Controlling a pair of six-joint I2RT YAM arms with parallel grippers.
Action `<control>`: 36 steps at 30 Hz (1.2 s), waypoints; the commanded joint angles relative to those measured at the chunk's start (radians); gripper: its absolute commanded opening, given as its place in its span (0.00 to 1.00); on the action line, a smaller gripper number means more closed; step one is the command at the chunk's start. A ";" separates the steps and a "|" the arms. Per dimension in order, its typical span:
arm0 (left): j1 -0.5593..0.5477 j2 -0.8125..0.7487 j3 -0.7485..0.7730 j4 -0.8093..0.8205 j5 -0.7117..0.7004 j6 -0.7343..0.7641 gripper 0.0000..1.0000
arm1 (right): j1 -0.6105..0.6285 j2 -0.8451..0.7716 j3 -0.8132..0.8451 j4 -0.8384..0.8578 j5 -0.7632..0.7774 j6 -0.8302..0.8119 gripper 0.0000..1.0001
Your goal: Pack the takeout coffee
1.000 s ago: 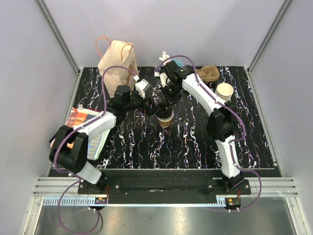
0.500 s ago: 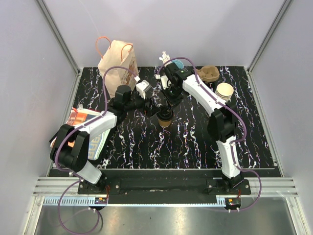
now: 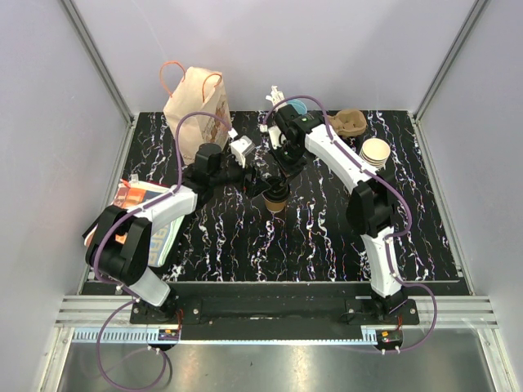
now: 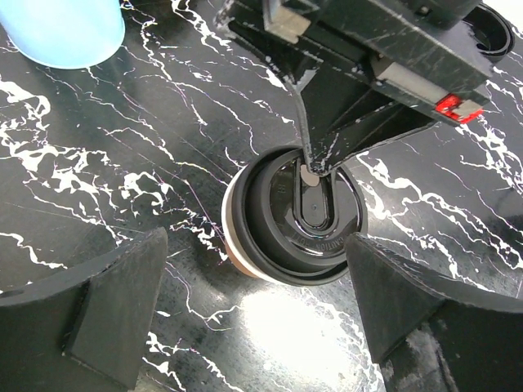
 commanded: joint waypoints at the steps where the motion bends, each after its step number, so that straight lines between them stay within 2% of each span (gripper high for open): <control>1: -0.005 0.003 0.011 0.043 0.034 0.007 0.93 | 0.005 0.008 0.035 -0.007 0.010 -0.003 0.00; 25: -0.021 0.052 0.036 0.012 0.023 0.018 0.88 | 0.005 0.054 0.060 -0.002 0.002 0.001 0.00; 36: -0.025 0.101 0.065 -0.037 0.009 0.021 0.73 | 0.007 0.063 0.071 -0.004 -0.001 -0.002 0.00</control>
